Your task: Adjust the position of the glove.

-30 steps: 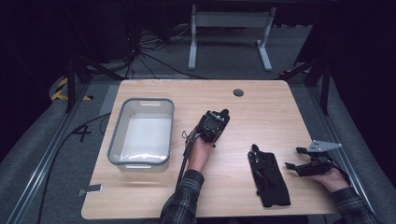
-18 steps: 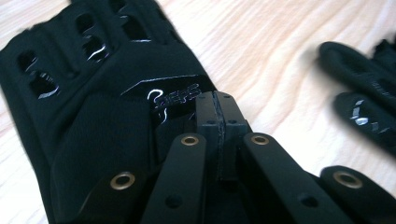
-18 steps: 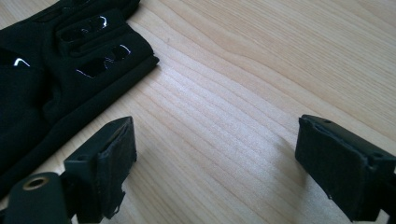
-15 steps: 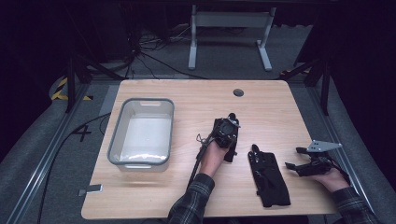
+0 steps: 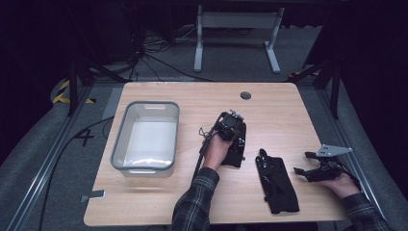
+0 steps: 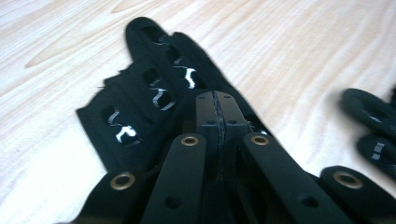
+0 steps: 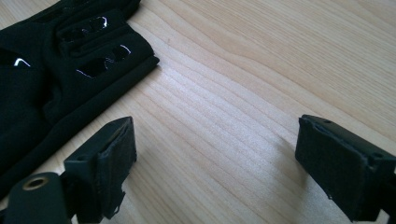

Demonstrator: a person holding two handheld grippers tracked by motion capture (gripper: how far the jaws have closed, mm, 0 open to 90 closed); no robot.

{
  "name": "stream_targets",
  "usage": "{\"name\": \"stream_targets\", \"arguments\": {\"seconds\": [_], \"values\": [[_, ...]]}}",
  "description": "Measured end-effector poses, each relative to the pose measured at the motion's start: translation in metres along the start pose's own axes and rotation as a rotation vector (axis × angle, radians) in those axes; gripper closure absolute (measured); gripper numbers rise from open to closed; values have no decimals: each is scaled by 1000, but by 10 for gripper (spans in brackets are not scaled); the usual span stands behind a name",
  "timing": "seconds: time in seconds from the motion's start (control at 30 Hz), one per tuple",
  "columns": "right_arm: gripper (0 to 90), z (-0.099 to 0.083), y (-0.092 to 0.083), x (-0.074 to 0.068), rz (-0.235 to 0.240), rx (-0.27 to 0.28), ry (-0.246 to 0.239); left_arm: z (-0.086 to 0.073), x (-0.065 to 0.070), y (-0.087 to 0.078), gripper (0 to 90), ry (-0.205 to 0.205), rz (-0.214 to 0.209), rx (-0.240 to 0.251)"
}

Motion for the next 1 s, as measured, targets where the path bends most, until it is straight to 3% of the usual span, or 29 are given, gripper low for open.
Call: {"name": "stream_targets", "arguments": {"seconds": [0.17, 0.37, 0.77, 1.0], "values": [[130, 0, 0, 0, 0, 0, 0, 0, -9, 12, 899, 1, 11, -23], [130, 0, 0, 0, 1, 0, 0, -7, -9, 20, 899, 4, 7, -40], [129, 0, 0, 0, 0, 0, -1, -27, 0, 3, 899, -33, -12, -51], [129, 0, 0, 0, 0, -1, 0, -41, 14, -10, 899, -24, -40, -56]]}}
Point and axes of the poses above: each handheld gripper's, and its own axes: y roughly forward along the jaws, z roughly out of its top, x roughly to its right, the point moved 6 cm from there along y, roughly forward along the jaws, and after that the axes turned 12 degrees about z, right-handed, at the moved point
